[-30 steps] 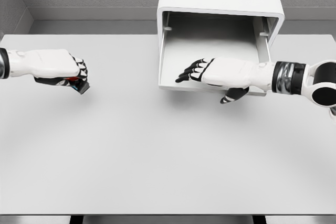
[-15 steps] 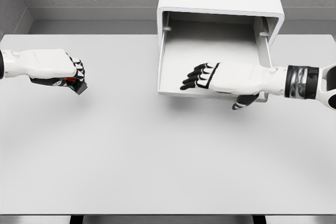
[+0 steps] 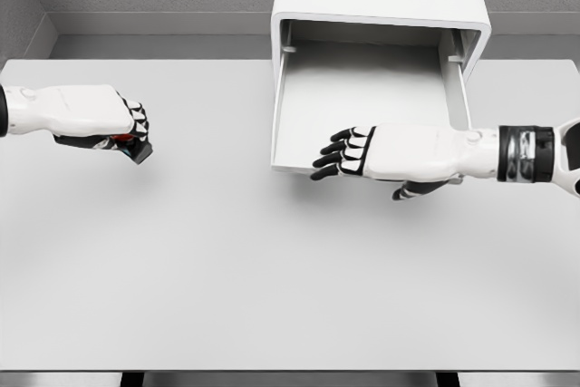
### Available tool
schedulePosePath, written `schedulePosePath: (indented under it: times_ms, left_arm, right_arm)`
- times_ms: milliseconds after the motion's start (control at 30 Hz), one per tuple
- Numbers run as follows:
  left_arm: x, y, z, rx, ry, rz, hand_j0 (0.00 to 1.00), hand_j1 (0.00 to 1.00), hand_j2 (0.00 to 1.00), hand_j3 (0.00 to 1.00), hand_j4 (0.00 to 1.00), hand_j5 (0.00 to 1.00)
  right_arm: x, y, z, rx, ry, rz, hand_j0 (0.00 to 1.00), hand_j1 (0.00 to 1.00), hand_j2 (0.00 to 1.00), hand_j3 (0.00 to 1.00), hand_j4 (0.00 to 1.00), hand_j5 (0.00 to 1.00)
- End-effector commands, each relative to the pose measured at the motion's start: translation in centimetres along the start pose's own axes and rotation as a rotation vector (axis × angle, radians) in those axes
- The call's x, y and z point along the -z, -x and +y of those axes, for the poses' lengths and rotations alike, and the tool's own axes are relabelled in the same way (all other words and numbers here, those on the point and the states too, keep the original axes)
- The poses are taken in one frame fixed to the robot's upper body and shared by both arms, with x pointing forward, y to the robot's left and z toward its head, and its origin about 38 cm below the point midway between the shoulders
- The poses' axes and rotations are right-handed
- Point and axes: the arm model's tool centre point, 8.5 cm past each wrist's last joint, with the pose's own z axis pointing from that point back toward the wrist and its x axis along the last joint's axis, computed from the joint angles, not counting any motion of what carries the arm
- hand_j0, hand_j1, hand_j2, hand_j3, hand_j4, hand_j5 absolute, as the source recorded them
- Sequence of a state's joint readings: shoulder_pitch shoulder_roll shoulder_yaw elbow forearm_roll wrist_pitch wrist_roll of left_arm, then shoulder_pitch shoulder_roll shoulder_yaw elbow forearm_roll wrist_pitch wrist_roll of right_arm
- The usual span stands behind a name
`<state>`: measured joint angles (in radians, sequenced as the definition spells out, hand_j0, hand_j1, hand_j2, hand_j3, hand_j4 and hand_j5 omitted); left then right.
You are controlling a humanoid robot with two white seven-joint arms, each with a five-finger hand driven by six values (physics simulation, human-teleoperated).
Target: Slide open multi-storey tabletop storage cabinets and put open load switch and slide close multi-storey tabletop storage cabinets
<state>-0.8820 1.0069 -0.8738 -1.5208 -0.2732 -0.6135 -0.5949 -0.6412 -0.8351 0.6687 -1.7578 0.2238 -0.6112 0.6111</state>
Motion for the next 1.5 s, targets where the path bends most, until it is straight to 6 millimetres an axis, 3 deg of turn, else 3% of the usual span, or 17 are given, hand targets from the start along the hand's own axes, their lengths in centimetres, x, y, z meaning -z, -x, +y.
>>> schedulePosePath:
  times_ms: [0, 567, 633, 933, 1133, 1467]
  left_arm:
    - [0.0, 0.0, 0.1, -0.003, -0.003, -0.001, 0.35, 0.35, 0.35, 0.35, 0.35, 0.35]
    - [-0.2, -0.4, 0.5, -0.008, -0.021, -0.017, 0.35, 0.35, 0.35, 0.35, 0.35, 0.35]
    - [-1.2, -1.1, 1.4, 0.005, -0.038, -0.031, 0.35, 0.35, 0.35, 0.35, 0.35, 0.35]
    - [-2.2, -2.2, 5.0, 0.046, -0.116, -0.067, 0.35, 0.35, 0.35, 0.35, 0.35, 0.35]
    - [-2.6, -2.3, 5.7, 0.048, -0.134, -0.074, 0.35, 0.35, 0.35, 0.35, 0.35, 0.35]
    - [-2.9, -2.3, 6.8, 0.057, -0.157, -0.078, 0.35, 0.35, 0.35, 0.35, 0.35, 0.35]
  right_arm:
    - [-0.6, 0.2, -0.3, -0.003, 0.006, 0.014, 1.00, 1.00, 1.00, 1.00, 1.00, 1.00]
    - [-1.7, 0.4, -0.3, 0.023, 0.033, 0.030, 1.00, 1.00, 1.00, 1.00, 1.00, 1.00]
    - [-1.8, 0.4, 0.3, 0.036, 0.023, 0.032, 1.00, 1.00, 1.00, 1.00, 1.00, 1.00]
    - [-3.0, 0.6, 0.9, 0.046, 0.007, 0.063, 1.00, 1.00, 1.00, 1.00, 1.00, 1.00]
    - [-3.3, 0.7, 1.3, 0.054, 0.004, 0.071, 1.00, 1.00, 1.00, 1.00, 1.00, 1.00]
    - [-5.5, 1.1, 1.7, 0.065, 0.004, 0.127, 1.00, 1.00, 1.00, 1.00, 1.00, 1.00]
